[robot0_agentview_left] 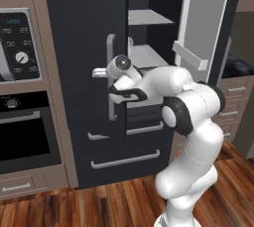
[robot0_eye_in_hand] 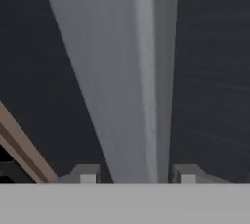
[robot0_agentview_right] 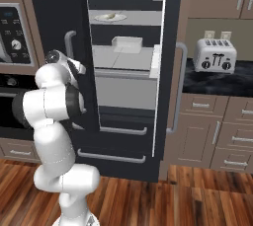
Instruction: Retrieve the fish from the fridge and place it on the saucepan with marinade on the stove.
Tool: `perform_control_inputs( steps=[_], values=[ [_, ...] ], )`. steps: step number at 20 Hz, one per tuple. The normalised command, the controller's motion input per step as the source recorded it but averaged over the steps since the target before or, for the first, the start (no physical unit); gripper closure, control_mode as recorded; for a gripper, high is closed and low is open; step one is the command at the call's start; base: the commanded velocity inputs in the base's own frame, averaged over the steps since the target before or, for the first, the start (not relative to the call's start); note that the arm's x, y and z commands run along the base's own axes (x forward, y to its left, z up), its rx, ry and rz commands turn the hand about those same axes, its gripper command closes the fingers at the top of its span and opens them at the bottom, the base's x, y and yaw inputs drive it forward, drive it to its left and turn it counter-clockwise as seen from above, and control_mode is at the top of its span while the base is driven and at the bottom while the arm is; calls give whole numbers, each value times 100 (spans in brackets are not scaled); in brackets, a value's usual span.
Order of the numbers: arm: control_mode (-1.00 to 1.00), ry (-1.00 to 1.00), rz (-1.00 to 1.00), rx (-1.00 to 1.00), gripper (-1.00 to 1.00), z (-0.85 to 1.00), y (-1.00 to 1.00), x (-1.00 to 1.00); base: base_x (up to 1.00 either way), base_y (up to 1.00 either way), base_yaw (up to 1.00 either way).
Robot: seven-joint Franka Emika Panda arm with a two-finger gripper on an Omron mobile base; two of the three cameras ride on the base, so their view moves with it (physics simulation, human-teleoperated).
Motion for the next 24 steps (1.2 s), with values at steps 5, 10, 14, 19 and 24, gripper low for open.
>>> perform_control_inputs(
  steps=[5,10,14,19,24],
  values=[
    [-100,0,0,-1,100,25,100,-66,0,0,0],
    [-100,0,0,0,100,15,100,-44,0,0,0],
    [-100,0,0,0,100,2,100,-25,0,0,0],
    [-100,0,0,2,100,0,100,-5,0,0,0],
    [-100,0,-3,1,100,0,89,-2,0,0,0]
  ],
)
